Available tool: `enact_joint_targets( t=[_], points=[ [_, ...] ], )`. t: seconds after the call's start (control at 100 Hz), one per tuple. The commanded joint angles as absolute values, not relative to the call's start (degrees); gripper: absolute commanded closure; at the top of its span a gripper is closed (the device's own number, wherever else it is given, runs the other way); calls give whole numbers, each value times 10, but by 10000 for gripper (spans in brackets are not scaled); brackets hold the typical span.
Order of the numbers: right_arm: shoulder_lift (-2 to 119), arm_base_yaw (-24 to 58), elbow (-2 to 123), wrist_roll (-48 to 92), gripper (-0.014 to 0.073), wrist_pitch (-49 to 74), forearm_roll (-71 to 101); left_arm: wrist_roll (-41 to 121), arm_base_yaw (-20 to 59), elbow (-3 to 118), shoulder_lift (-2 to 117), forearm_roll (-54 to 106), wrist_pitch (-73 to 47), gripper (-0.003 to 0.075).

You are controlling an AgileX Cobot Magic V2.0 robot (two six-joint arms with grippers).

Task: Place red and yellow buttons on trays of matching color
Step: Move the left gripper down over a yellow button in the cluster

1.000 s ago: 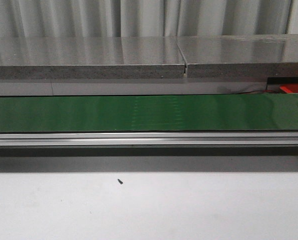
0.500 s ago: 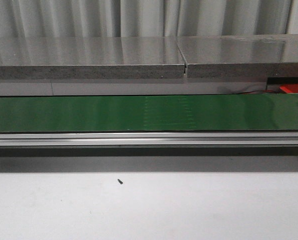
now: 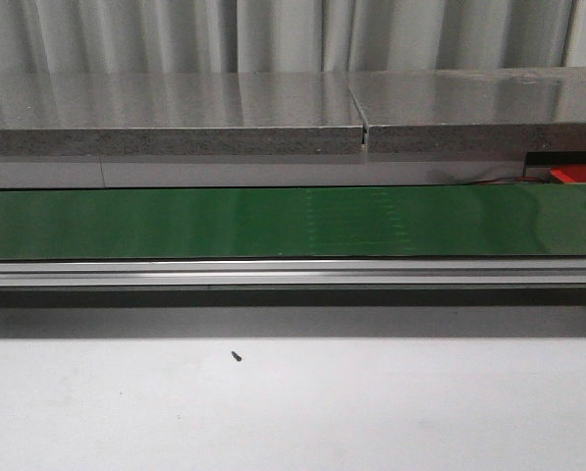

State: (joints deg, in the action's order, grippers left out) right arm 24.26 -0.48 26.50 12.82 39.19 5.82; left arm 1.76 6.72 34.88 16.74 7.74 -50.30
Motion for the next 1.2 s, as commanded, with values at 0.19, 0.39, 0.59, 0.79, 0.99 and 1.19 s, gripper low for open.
enact_joint_targets(
  t=[0.19, 0.39, 0.59, 0.79, 0.99, 1.19],
  points=[
    [244, -4, 280, 130, 662, 357, 78, 18, 72, 362, 174, 75, -375, 739],
    [244, -4, 280, 130, 662, 355, 78, -10, 72, 368, 216, 58, -371, 739],
    [244, -4, 280, 130, 662, 355, 78, -38, 64, 400, 322, 30, -369, 739],
    [244, -4, 280, 130, 662, 356, 77, -44, 19, 446, 426, -3, -365, 638],
    [244, -4, 280, 130, 662, 355, 77, -44, -55, 487, 505, -5, -354, 287],
    [244, -4, 280, 130, 662, 355, 77, -44, -147, 519, 574, 21, -369, 244]
  ],
)
